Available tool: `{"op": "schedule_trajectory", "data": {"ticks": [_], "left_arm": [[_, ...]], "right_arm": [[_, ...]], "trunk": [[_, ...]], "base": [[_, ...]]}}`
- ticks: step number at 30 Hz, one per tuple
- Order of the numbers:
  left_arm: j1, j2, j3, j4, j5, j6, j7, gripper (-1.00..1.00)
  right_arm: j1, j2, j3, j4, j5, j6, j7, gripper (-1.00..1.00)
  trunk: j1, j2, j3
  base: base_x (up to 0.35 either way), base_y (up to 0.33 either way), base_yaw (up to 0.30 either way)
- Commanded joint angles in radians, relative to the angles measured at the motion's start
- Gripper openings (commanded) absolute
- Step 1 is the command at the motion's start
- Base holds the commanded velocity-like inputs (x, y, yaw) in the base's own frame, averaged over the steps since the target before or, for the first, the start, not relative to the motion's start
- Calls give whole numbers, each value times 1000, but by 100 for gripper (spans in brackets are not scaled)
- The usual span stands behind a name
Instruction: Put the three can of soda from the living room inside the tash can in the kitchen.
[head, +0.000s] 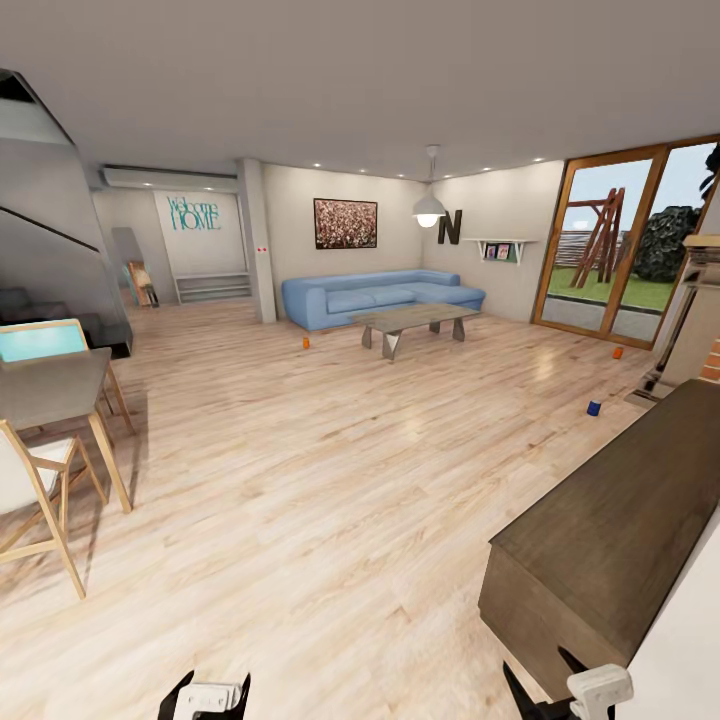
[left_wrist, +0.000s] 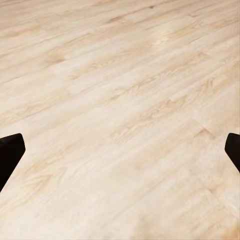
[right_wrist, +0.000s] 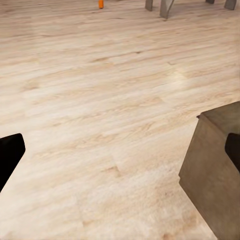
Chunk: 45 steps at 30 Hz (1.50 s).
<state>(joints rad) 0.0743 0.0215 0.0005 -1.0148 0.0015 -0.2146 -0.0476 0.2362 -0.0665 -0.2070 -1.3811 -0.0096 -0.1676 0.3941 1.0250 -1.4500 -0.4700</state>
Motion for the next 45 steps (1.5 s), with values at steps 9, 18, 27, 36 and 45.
{"op": "schedule_trajectory", "data": {"ticks": [9,18,27,36,45], "left_arm": [[1,0,-1,1,0,0,0,100],[1,0,-1,3,-1,0,5,100],[1,-1,-3,3,-4,0,8,100],[1,-1,-5,5,-6,0,8,100],[1,-2,-5,9,-6,0,8,100]], "right_arm": [[0,2,0,0,-1,2,-6,100],[0,2,0,4,-1,3,-12,100],[-1,3,3,8,-1,3,-14,100],[-2,3,5,21,0,2,-15,100],[-2,4,7,29,0,2,-15,100]], "trunk": [[0,0,0],[0,0,0],[0,0,0],[0,0,0],[0,0,0]], "base": [[0,0,0],[0,0,0],[0,0,0],[0,0,0],[0,0,0]]}}
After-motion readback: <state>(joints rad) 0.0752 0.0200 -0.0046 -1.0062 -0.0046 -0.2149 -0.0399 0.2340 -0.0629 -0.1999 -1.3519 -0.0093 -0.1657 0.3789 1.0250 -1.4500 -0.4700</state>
